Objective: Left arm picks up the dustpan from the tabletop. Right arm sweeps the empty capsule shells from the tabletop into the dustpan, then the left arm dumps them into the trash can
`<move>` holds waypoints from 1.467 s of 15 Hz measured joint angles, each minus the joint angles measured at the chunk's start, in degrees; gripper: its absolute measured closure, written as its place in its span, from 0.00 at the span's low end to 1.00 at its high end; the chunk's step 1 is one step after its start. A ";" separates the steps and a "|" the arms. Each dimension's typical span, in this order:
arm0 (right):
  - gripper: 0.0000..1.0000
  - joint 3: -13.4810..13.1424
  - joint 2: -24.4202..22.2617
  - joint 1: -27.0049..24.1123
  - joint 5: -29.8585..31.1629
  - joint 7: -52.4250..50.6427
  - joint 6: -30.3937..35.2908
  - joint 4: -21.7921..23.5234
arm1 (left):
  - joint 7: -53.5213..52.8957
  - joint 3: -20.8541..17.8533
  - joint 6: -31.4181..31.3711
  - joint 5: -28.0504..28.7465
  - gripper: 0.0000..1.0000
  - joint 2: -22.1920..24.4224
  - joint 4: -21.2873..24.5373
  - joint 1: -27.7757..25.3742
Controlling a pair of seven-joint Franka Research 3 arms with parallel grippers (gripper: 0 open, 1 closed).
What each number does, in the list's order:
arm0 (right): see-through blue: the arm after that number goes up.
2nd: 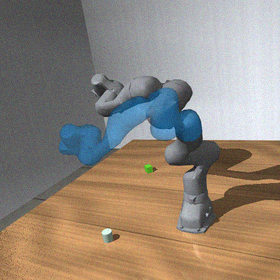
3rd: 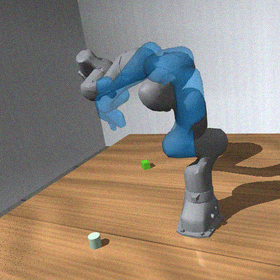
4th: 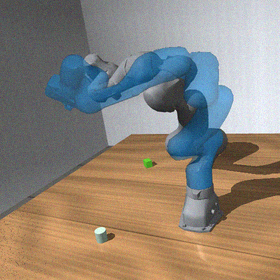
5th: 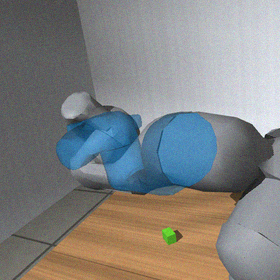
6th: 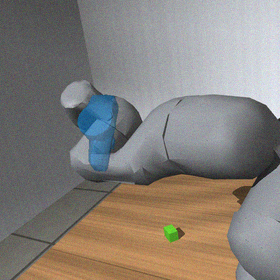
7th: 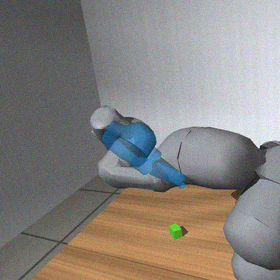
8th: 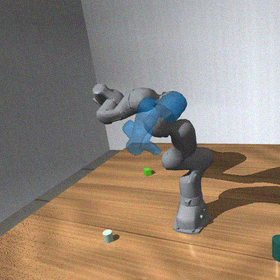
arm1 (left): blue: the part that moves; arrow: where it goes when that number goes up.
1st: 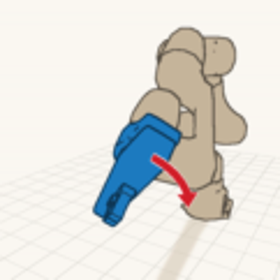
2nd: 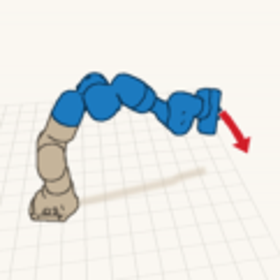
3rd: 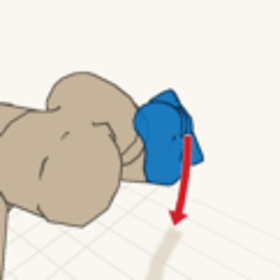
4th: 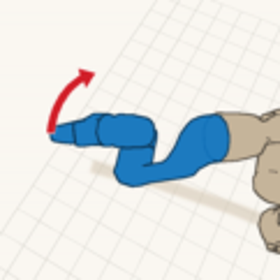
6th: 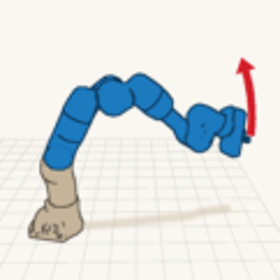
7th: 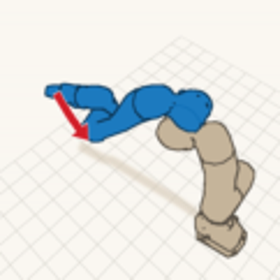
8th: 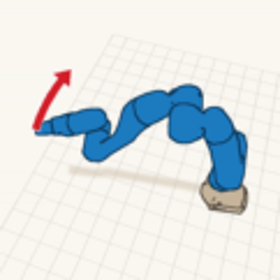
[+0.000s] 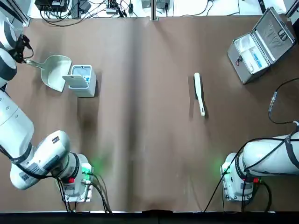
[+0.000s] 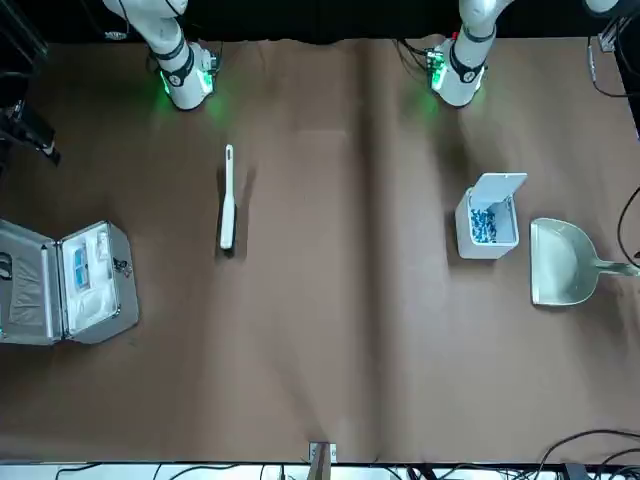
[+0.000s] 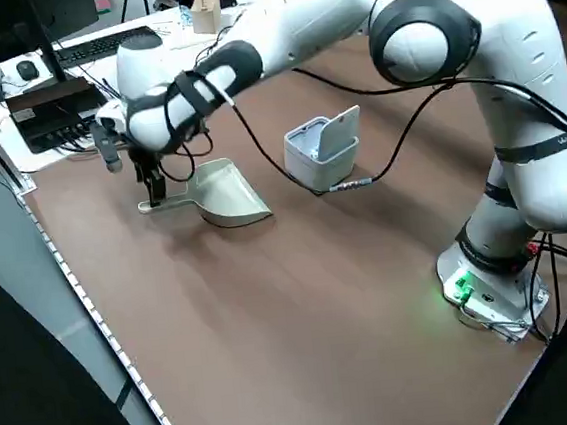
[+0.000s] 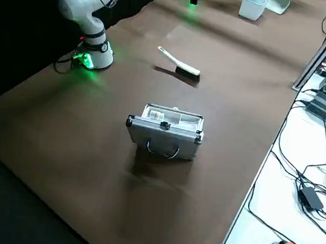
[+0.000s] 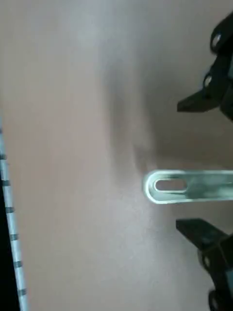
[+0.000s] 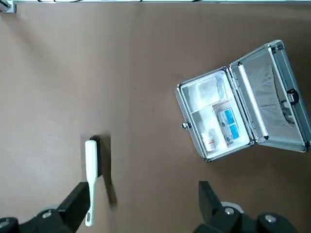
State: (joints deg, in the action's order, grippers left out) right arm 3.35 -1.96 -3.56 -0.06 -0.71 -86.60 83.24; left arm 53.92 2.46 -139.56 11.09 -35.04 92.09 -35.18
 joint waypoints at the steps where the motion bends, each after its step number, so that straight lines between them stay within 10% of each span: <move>1: 0.01 -0.02 0.00 -0.01 0.00 0.00 0.00 0.00 | -0.06 0.26 1.60 0.00 0.00 1.50 -0.15 0.22; 9: 0.01 -0.29 0.00 -0.11 0.00 0.00 0.03 0.00 | 1.27 7.27 16.86 -0.01 0.00 16.35 -1.26 6.29; 17: 0.01 -0.24 0.00 -0.08 0.00 0.01 1.37 0.14 | 0.83 22.13 28.85 0.09 0.00 18.77 -6.70 6.36; 22: 0.01 -0.24 0.00 -0.08 0.00 0.01 1.45 0.16 | -7.68 24.35 38.16 0.09 0.00 21.27 -6.73 9.92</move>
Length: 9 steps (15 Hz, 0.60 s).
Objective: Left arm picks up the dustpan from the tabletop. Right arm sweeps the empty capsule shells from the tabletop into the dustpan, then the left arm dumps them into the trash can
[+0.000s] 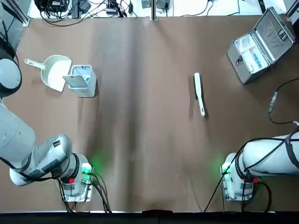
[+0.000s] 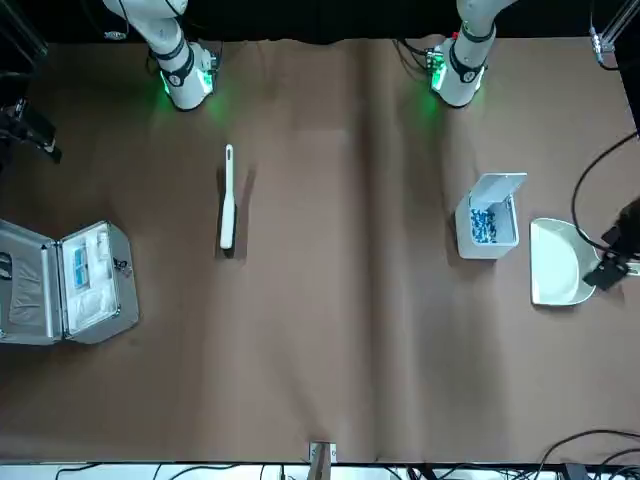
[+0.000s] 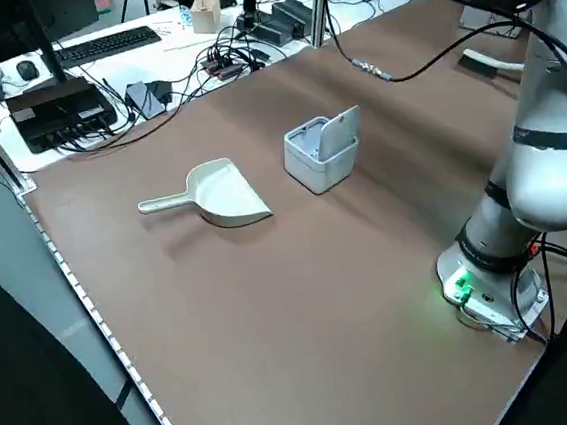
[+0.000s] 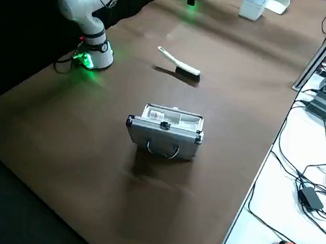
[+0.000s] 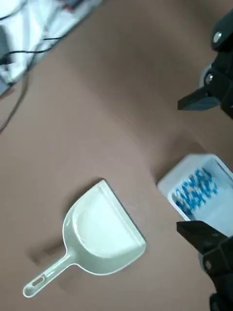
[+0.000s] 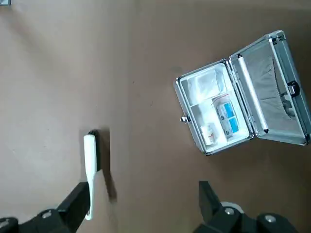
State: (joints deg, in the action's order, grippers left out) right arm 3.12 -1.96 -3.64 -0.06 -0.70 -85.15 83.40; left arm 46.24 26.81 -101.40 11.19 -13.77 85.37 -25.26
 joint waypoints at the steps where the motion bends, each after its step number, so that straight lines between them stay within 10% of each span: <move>1: 0.01 0.00 0.00 0.00 0.00 0.00 0.00 0.00 | -4.08 -0.01 2.01 -0.01 0.00 0.63 0.00 0.78; 9: 0.01 -0.10 0.00 -0.04 0.00 0.00 0.00 0.00 | -32.44 -12.72 6.75 -2.61 0.00 5.28 -0.02 15.50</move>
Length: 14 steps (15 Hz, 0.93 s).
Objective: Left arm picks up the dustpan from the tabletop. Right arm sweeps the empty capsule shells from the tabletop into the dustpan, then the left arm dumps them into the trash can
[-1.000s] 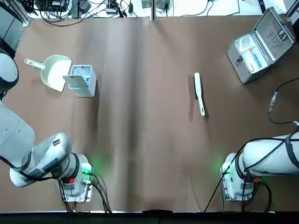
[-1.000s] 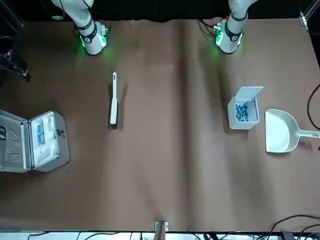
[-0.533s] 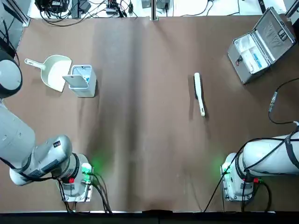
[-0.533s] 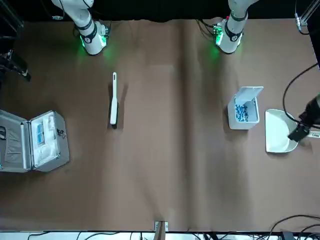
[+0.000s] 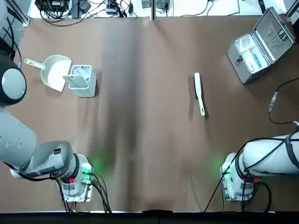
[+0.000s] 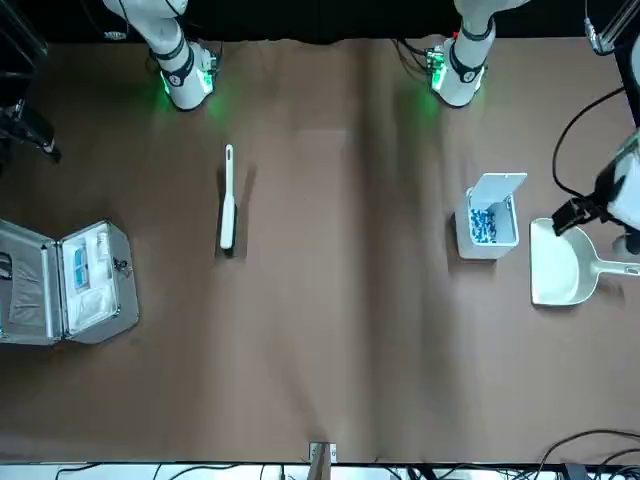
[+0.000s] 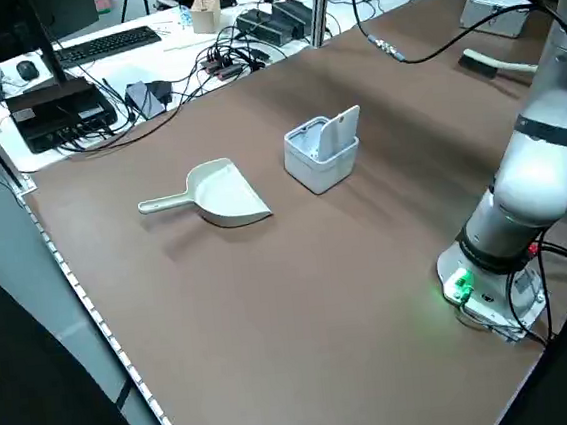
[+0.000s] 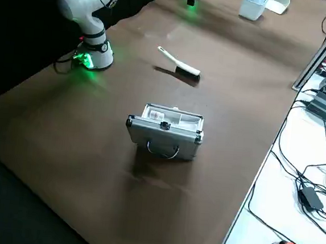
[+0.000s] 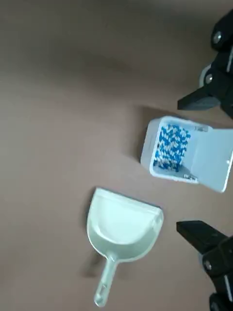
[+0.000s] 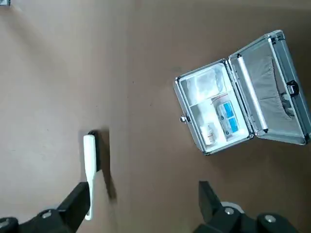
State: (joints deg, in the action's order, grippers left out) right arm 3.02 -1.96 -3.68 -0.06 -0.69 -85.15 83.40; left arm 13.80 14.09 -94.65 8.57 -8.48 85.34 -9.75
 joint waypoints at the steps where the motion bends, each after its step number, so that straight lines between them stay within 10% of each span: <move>1: 0.01 0.00 0.00 0.00 0.00 0.00 0.00 0.00 | -1.09 -1.00 -0.49 -1.69 0.00 0.27 -0.03 1.25; 5: 0.01 -0.02 0.00 -0.01 0.00 0.00 0.00 0.00 | -8.46 -8.31 -0.81 -7.18 0.00 2.95 -0.09 6.34; 14: 0.01 -0.08 0.00 -0.05 0.00 0.00 0.13 0.00 | -9.31 -8.76 1.67 -7.59 0.00 5.80 0.12 6.48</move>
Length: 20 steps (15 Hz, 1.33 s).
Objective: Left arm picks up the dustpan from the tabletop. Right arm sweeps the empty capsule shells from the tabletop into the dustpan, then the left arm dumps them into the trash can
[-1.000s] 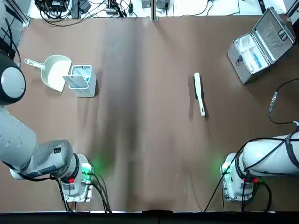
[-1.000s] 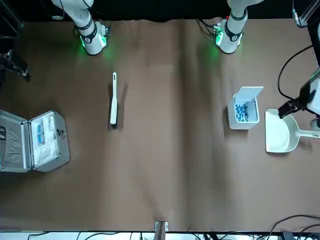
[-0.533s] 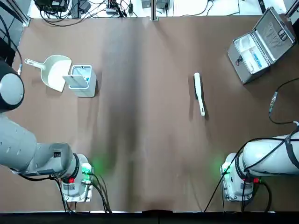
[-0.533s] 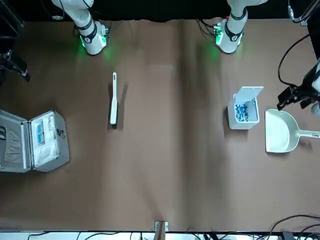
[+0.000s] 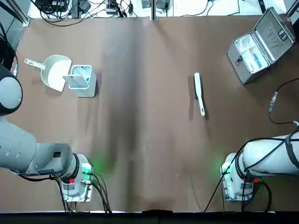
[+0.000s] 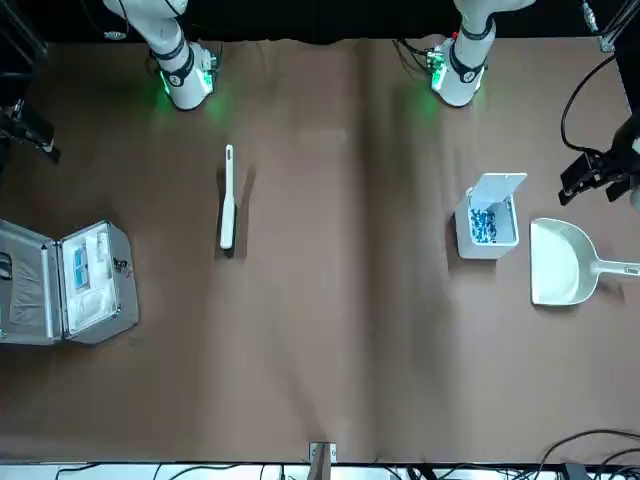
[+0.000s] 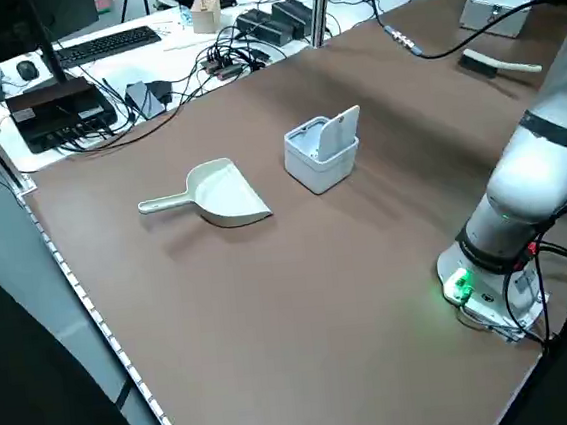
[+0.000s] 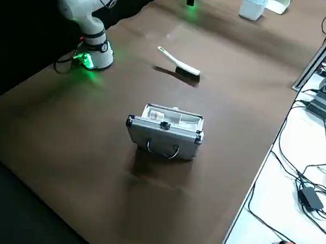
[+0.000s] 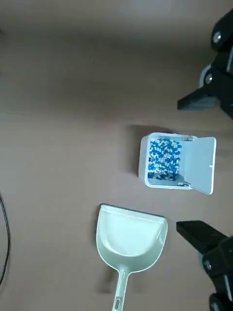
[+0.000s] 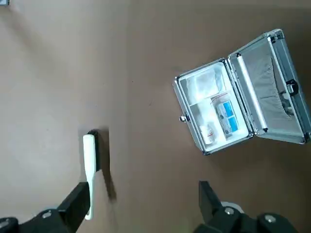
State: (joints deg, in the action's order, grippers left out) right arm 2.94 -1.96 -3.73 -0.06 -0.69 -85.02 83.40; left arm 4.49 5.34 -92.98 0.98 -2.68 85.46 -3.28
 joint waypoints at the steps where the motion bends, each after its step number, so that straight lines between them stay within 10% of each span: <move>1: 0.01 0.00 0.00 0.00 0.00 0.00 0.01 0.00 | 0.14 0.00 0.00 0.00 0.00 0.00 0.00 0.00; 20: 0.01 -0.09 0.00 -0.08 0.00 -0.01 0.03 0.00 | 0.84 0.04 0.03 -0.12 0.00 0.01 0.00 0.28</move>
State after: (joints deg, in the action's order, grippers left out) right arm 2.85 -1.96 -3.81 -0.05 -0.70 -84.98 83.40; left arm 5.33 5.37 -92.95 0.85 -2.67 85.46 -3.00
